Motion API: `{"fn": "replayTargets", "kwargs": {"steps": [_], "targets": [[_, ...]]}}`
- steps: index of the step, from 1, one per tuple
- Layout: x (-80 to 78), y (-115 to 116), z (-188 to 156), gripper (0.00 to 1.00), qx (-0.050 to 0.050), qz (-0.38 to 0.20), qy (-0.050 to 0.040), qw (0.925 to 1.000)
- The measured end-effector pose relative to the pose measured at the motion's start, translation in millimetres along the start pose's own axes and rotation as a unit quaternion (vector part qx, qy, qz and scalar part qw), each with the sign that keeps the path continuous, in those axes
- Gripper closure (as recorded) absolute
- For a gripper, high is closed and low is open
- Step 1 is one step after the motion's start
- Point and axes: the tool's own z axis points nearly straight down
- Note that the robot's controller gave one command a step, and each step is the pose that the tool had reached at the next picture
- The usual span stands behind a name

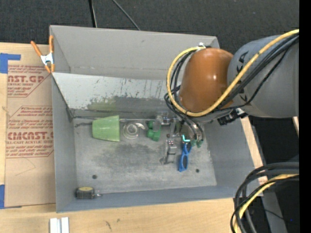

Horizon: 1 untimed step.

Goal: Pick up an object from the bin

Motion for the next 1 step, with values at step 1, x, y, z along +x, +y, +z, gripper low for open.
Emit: {"fn": "replayTargets", "kwargs": {"steps": [1], "targets": [[30.7,-80.8,40.2,0.00,0.001,-0.265,-0.0016,0.9642]]}}
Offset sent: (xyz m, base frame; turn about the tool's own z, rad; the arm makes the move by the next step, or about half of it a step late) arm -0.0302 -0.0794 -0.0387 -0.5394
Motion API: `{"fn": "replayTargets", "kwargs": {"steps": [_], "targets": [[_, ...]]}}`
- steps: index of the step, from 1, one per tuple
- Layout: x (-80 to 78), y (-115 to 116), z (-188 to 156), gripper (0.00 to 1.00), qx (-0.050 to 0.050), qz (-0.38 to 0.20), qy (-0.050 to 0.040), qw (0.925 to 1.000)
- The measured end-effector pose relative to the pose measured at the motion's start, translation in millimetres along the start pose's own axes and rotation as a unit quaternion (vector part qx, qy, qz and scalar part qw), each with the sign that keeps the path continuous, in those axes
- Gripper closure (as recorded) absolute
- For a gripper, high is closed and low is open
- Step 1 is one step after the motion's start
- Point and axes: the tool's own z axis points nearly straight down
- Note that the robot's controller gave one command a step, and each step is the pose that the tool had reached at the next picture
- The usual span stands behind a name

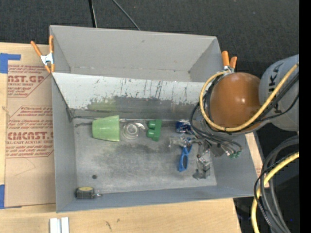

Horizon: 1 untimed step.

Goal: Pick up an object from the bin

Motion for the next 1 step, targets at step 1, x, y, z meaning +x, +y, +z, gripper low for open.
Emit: {"fn": "replayTargets", "kwargs": {"steps": [1], "targets": [[-11.8,-23.4,66.0,0.00,-0.001,-0.262,-0.0012,0.9651]]}}
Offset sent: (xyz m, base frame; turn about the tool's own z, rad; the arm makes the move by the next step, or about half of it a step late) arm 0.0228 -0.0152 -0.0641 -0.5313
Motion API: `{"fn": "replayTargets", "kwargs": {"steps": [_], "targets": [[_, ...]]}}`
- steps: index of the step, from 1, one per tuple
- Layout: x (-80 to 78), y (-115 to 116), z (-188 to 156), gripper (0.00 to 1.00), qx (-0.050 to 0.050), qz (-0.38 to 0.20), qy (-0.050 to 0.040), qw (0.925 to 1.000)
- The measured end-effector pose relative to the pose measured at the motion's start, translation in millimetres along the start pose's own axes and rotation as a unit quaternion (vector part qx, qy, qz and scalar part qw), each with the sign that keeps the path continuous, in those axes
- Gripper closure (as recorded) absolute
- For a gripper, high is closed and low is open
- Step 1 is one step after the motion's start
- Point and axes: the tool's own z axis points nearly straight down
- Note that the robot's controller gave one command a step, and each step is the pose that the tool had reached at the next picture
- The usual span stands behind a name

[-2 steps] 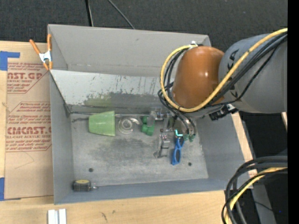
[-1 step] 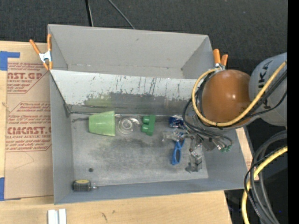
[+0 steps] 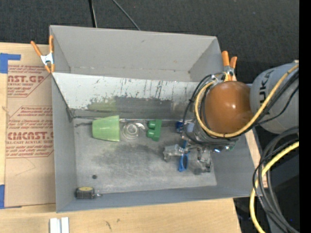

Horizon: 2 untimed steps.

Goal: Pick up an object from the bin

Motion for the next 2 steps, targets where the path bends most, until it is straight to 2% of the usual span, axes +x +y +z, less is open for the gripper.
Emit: {"fn": "replayTargets", "kwargs": {"steps": [1,2], "targets": [[-0.6,-0.5,-1.2,1.00,0.001,0.000,-0.0008,1.0000],[1.4,-13.1,-193.6,1.00,0.004,-0.259,-0.0010,0.9660]]}}
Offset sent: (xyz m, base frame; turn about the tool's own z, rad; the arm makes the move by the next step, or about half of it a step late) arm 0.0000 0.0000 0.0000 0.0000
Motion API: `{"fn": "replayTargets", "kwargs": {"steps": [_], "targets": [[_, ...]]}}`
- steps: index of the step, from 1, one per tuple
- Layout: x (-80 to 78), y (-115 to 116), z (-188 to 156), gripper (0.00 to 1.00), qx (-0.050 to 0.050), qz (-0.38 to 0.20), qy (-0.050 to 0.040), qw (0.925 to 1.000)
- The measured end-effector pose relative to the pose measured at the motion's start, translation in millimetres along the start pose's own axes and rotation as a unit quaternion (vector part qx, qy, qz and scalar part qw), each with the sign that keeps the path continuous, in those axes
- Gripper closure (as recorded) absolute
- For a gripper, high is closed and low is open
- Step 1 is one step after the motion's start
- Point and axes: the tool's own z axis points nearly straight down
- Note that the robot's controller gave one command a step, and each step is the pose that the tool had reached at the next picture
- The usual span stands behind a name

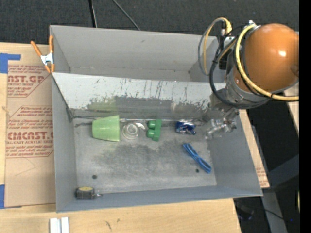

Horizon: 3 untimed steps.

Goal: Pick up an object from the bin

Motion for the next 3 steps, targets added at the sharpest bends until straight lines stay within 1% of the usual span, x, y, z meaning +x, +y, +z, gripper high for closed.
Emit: {"fn": "replayTargets", "kwargs": {"steps": [1,2,3], "targets": [[-0.2,0.9,2.5,0.00,-0.002,0.000,-0.0009,1.0000],[20.4,8.3,145.7,0.00,-0.007,0.054,-0.0008,0.9985],[19.0,-19.4,193.8,0.00,-0.004,-0.118,-0.0016,0.9930]]}}
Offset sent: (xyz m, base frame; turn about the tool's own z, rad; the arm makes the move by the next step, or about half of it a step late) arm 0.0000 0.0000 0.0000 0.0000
